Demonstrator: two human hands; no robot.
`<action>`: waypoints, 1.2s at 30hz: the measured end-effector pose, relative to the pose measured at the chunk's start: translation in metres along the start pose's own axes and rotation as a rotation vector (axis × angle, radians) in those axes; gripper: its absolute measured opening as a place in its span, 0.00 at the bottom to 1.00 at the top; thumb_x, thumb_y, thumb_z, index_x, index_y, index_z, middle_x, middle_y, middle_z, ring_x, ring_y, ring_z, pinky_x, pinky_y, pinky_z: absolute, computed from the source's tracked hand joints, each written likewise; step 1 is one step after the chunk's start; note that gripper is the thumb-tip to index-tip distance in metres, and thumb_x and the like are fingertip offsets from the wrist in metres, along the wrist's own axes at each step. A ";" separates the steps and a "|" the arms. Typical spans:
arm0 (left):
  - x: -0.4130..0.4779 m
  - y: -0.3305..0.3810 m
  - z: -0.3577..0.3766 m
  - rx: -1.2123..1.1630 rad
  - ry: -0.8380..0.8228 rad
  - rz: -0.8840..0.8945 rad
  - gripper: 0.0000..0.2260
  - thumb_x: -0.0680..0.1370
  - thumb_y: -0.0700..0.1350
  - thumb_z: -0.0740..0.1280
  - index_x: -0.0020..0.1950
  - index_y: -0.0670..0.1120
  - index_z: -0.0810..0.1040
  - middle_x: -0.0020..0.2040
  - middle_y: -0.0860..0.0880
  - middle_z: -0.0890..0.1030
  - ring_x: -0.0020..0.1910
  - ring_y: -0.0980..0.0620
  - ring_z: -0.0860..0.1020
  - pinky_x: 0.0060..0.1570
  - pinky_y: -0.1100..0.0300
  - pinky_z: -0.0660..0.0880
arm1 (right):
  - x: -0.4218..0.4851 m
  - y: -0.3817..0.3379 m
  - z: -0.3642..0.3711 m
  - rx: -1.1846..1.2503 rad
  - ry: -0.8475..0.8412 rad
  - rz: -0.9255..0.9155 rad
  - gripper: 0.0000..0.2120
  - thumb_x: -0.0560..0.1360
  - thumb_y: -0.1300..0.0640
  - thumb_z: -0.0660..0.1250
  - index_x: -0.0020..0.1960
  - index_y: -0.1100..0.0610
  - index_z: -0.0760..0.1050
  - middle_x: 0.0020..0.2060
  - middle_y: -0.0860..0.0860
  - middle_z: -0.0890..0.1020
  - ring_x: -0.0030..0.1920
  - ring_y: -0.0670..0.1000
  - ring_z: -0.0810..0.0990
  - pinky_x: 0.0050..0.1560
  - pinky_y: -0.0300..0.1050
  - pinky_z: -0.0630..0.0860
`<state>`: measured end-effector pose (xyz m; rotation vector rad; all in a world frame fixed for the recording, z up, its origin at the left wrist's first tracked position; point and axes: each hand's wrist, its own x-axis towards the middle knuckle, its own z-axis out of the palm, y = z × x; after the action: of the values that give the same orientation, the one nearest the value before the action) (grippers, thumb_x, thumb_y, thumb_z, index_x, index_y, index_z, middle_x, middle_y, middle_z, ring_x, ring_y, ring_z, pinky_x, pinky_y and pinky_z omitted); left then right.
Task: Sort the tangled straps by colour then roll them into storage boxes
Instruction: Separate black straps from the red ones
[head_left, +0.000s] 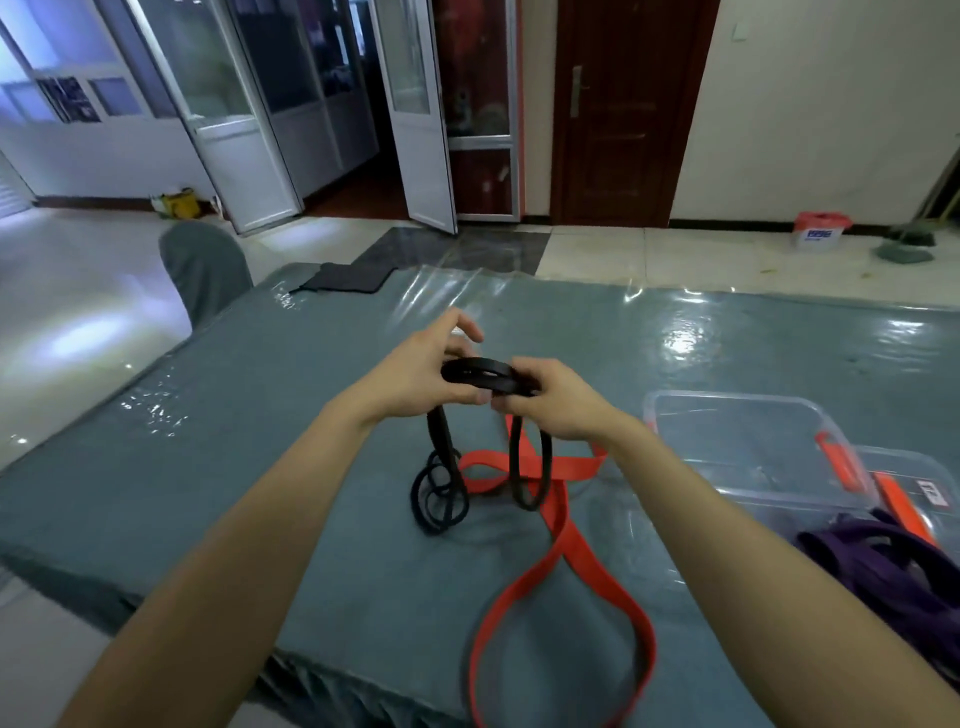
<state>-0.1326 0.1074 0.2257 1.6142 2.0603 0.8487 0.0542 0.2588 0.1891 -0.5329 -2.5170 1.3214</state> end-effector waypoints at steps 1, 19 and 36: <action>0.000 -0.005 0.001 -0.027 0.002 0.002 0.27 0.73 0.49 0.83 0.65 0.60 0.73 0.51 0.56 0.87 0.52 0.55 0.86 0.57 0.56 0.81 | -0.003 -0.006 -0.011 0.029 -0.002 -0.014 0.05 0.78 0.56 0.77 0.48 0.55 0.82 0.33 0.45 0.81 0.36 0.47 0.78 0.45 0.49 0.74; 0.058 0.039 -0.125 0.286 0.279 0.004 0.06 0.77 0.50 0.81 0.50 0.51 0.86 0.45 0.50 0.85 0.44 0.54 0.81 0.47 0.54 0.75 | -0.013 -0.007 -0.132 -0.255 0.115 0.169 0.17 0.71 0.48 0.85 0.52 0.54 0.83 0.36 0.50 0.89 0.36 0.51 0.90 0.41 0.48 0.83; 0.055 0.084 -0.145 0.317 0.013 0.059 0.12 0.74 0.60 0.82 0.45 0.55 0.85 0.37 0.56 0.81 0.36 0.58 0.77 0.42 0.59 0.72 | 0.044 -0.092 -0.110 -0.088 0.140 -0.090 0.11 0.74 0.55 0.82 0.52 0.60 0.85 0.40 0.56 0.82 0.38 0.51 0.82 0.43 0.46 0.82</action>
<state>-0.1778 0.1413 0.3931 1.8419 2.2549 0.5725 0.0381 0.3109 0.3288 -0.5055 -2.4619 1.1057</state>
